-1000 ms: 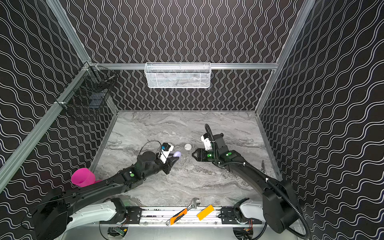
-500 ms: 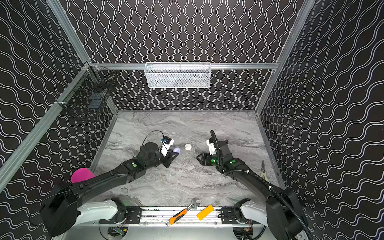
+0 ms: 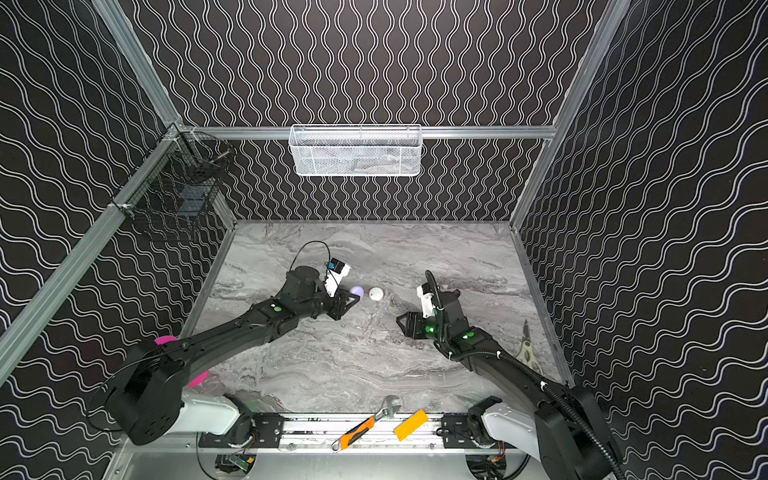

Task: Insert the wireless bluetooth earbuds into the charging case
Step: 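Carry the case toward the white case with the left gripper while the right withdraws, then lower the lavender case with the left gripper beside the white case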

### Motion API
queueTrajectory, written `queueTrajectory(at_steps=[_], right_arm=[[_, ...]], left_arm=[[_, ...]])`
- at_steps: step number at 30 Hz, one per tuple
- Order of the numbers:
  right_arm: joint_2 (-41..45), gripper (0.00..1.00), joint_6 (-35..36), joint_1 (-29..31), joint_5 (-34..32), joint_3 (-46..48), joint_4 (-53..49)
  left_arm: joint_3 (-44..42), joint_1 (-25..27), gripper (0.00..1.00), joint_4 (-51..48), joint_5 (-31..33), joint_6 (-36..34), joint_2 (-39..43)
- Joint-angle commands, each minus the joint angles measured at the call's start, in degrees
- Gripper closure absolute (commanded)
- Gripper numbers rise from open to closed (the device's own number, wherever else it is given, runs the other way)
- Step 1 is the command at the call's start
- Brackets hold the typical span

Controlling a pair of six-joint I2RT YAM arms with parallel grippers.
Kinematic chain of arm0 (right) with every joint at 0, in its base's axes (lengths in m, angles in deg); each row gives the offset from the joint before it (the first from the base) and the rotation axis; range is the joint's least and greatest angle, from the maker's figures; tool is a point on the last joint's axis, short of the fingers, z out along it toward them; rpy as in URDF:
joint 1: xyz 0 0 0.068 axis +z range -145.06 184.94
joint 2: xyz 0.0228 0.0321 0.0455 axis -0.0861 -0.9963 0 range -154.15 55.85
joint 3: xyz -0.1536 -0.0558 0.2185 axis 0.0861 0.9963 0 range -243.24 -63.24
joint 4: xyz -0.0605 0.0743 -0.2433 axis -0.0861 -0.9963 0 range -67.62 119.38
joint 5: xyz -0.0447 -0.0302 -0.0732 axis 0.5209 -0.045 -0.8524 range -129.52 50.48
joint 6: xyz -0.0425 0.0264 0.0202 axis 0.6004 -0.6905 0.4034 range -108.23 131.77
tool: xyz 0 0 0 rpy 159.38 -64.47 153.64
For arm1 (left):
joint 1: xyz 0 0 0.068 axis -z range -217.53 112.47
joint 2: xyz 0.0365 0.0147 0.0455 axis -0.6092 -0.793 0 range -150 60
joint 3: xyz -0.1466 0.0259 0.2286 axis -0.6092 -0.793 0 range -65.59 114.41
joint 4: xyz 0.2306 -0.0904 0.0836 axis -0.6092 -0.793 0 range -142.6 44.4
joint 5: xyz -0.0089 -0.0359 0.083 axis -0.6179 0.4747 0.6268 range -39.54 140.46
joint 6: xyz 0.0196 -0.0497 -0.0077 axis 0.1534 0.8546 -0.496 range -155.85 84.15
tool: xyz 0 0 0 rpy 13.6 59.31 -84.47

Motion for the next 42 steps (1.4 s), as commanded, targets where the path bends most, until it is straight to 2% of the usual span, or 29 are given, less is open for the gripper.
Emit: queueTrajectory(at_steps=[1,12,24,42], right_arm=[[1.19,0.36,-0.18,0.0,-2.0,1.03,3.1],[5.31,0.35,-0.56,0.07,-5.01,6.78,8.31],[3.91,0.35,-0.62,0.11,-7.14,10.49,12.89],[3.36,0.35,-0.36,0.13,-8.23,10.75,13.76]], left_arm=[[1.26,-0.97,0.99,1.29,-3.5,2.23,-1.64],[3.38,-3.67,0.99,2.98,-8.81,5.72,-6.62],[6.19,-5.78,0.98,3.38,-13.48,9.83,-12.86],[8.53,-9.43,0.99,6.33,-16.74,15.54,-21.86]])
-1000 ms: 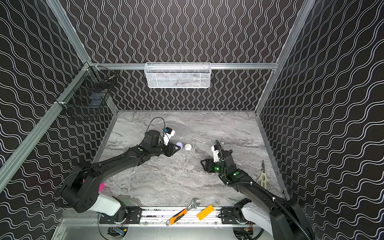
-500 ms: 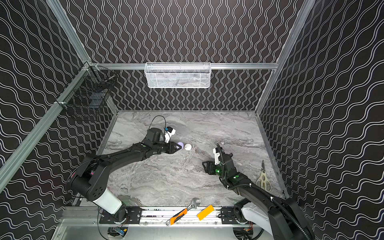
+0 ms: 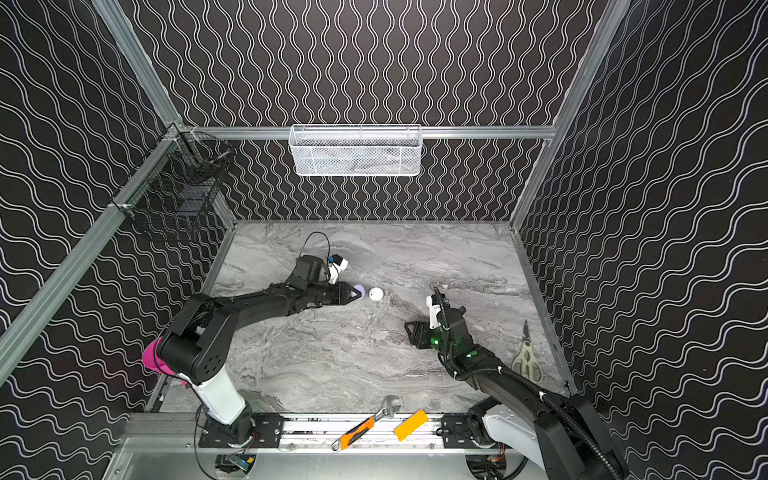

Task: Insert the wireless bluetooth earbuds into the charging case
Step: 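Lower the lavender case with the left gripper beside the white case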

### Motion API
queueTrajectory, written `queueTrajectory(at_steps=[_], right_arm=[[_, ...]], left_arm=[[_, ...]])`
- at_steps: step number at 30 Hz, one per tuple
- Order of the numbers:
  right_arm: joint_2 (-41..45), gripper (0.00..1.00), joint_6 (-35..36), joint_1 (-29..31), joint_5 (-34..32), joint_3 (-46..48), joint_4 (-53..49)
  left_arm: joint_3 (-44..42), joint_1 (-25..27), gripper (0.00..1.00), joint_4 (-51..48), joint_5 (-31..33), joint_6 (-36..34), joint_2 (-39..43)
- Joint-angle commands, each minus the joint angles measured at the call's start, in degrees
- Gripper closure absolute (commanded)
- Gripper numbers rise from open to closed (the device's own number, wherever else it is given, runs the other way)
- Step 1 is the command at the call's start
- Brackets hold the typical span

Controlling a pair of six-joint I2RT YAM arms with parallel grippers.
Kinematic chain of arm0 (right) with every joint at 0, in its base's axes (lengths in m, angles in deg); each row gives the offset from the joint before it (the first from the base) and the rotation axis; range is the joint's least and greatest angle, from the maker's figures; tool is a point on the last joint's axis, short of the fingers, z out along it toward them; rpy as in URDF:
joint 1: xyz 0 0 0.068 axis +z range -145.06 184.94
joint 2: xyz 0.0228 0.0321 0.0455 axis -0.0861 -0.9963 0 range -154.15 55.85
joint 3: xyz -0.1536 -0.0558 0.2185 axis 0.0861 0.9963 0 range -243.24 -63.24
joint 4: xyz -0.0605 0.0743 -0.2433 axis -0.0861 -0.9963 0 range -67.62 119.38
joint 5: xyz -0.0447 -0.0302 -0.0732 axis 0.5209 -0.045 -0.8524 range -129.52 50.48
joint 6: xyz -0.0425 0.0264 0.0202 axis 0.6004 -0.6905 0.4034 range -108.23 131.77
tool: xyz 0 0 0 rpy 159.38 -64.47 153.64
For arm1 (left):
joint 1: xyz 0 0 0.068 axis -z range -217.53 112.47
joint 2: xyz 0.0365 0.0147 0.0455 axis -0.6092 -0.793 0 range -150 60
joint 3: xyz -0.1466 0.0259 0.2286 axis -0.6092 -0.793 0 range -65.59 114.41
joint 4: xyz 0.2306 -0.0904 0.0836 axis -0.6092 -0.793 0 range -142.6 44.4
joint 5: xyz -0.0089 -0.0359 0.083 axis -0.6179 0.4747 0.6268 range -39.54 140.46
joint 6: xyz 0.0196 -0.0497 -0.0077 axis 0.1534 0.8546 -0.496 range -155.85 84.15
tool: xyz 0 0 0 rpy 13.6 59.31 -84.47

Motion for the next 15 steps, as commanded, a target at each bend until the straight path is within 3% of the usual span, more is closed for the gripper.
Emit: queueTrajectory(at_steps=[1,15], right_arm=[[0.05,0.35,0.01,0.02,-0.8,-0.16,1.7],[-0.52,0.35,0.1,0.03,-1.2,-0.43,1.59]], left_arm=[[1.2,-0.58,1.0,2.96,-2.3,1.23,-2.01],[3.33,-2.56,1.0,3.99,-4.77,2.93,-8.46]])
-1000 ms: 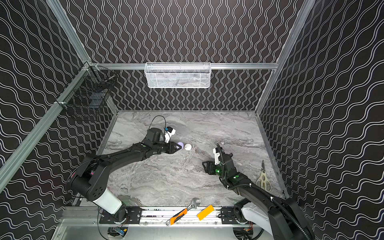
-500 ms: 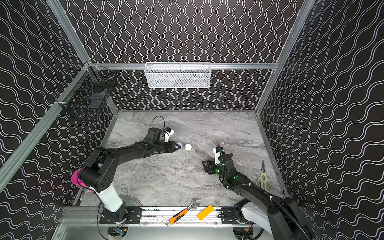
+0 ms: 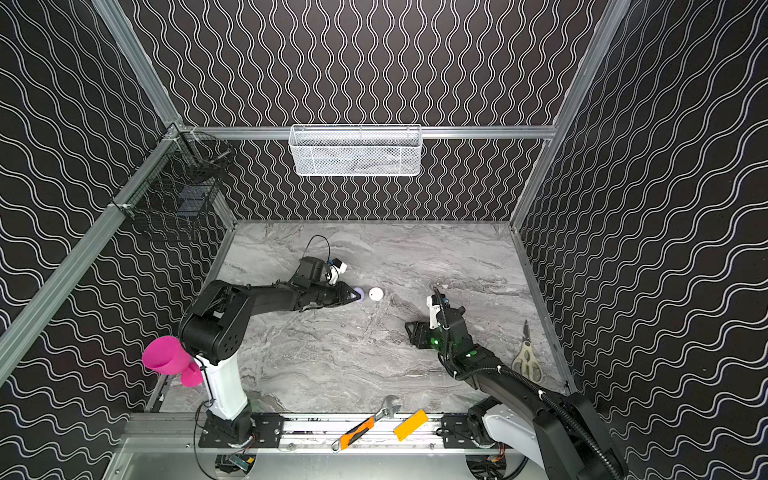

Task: Insert the wireless bluetooth earbuds into the charging case
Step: 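Lower the lavender case with the left gripper beside the white case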

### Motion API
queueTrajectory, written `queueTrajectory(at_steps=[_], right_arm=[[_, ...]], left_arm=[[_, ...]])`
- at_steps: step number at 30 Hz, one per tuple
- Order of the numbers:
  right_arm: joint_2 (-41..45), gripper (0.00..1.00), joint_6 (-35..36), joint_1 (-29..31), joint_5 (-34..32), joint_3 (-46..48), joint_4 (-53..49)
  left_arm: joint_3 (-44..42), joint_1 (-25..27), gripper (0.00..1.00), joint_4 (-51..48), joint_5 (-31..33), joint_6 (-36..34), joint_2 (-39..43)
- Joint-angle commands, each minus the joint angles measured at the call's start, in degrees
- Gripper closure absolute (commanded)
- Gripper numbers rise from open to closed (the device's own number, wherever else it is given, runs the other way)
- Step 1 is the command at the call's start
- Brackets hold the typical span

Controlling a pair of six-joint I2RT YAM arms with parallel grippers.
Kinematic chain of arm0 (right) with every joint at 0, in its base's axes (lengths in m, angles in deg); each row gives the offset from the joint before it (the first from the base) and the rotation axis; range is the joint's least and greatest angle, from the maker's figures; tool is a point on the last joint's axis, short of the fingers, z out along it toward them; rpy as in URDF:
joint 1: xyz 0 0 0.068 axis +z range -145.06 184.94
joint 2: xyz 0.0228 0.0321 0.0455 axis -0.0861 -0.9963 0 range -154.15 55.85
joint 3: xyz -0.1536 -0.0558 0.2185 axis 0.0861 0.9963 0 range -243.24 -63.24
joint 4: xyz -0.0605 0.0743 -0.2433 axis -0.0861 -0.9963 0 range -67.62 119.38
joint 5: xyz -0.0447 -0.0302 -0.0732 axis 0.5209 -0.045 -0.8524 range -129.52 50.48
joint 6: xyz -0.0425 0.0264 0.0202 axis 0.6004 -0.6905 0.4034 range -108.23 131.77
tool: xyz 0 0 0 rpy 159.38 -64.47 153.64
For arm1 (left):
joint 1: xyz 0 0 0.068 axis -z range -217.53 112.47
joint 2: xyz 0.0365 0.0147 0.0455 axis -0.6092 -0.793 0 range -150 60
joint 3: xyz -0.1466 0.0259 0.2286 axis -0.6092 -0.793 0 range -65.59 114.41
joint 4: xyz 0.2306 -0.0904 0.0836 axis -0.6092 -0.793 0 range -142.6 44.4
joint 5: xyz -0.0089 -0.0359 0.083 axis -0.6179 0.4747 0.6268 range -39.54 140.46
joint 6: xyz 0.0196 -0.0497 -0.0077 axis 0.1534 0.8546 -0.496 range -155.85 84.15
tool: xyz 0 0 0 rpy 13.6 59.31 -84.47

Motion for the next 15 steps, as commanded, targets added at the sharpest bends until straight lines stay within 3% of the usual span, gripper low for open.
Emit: queueTrajectory(at_steps=[1,15], right_arm=[[0.0,0.35,0.11,0.0,-0.7,-0.41,1.52],[-0.99,0.35,0.22,0.06,-0.7,-0.76,1.42]], left_arm=[[0.71,-0.25,1.0,2.29,-1.28,0.03,-0.45],[1.9,-0.76,0.97,0.44,-2.73,-0.06,-2.77]])
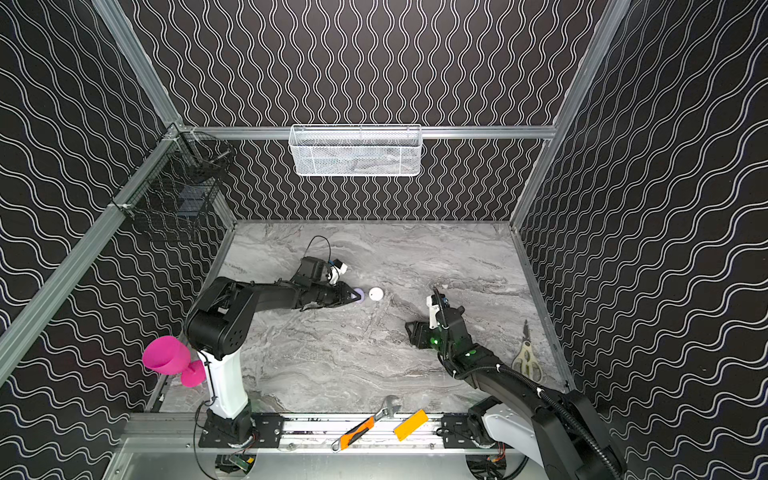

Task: Insert the wireless bluetooth earbuds into the charging case
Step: 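Lower the lavender case with the left gripper beside the white case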

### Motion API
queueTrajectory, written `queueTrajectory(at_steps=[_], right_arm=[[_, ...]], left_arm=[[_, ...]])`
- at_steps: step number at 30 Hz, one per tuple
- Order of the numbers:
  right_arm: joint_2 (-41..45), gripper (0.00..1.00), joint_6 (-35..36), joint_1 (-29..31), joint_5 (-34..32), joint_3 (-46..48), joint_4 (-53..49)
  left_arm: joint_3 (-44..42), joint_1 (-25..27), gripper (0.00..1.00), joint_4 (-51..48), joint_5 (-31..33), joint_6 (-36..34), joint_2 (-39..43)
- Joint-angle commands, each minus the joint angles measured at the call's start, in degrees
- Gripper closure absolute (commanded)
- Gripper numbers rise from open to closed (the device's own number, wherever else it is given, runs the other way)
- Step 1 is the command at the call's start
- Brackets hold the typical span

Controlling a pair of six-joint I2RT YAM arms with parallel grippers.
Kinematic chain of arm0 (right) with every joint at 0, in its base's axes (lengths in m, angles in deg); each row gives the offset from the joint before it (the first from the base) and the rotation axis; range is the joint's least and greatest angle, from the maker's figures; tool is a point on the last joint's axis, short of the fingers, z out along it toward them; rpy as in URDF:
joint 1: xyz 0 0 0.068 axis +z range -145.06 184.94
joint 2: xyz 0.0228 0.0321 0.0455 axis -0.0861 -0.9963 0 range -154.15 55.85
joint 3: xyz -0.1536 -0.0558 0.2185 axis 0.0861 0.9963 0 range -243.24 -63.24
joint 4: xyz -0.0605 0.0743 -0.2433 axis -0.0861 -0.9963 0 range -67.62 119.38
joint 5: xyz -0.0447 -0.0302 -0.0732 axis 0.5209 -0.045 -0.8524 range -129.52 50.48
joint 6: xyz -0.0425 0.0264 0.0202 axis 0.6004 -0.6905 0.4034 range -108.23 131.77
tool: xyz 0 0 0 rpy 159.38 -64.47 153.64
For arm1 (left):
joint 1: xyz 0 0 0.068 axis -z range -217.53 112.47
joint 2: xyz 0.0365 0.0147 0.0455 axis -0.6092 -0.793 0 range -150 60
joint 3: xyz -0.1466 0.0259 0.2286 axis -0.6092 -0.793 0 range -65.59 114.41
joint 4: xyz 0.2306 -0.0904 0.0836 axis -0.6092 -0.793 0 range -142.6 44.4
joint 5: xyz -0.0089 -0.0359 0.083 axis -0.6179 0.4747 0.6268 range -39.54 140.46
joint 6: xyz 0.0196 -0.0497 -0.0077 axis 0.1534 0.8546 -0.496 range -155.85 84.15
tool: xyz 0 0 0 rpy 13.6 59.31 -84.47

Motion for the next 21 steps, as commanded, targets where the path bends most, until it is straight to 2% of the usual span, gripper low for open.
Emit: queueTrajectory(at_steps=[1,7,13,19,21], right_arm=[[-0.15,0.35,0.14,0.05,-0.29,-0.54,1.48],[-0.2,0.35,0.17,0.11,-0.25,-0.52,1.5],[-0.48,0.35,0.25,0.09,-0.11,-0.61,1.5],[-0.76,0.35,0.25,0.12,-0.04,-0.7,1.59],[-0.78,0.35,0.26,0.15,-0.03,-0.71,1.58]], left_arm=[[0.5,-0.2,0.96,0.84,-1.26,-0.05,-0.41],[0.75,-0.16,0.93,0.2,-1.24,-0.21,-0.8],[0.53,-0.17,0.85,0.82,-1.38,0.51,-0.98],[0.19,-0.2,0.72,1.25,-1.28,0.82,-0.89],[0.11,-0.16,0.7,1.34,-1.13,0.89,-0.85]])
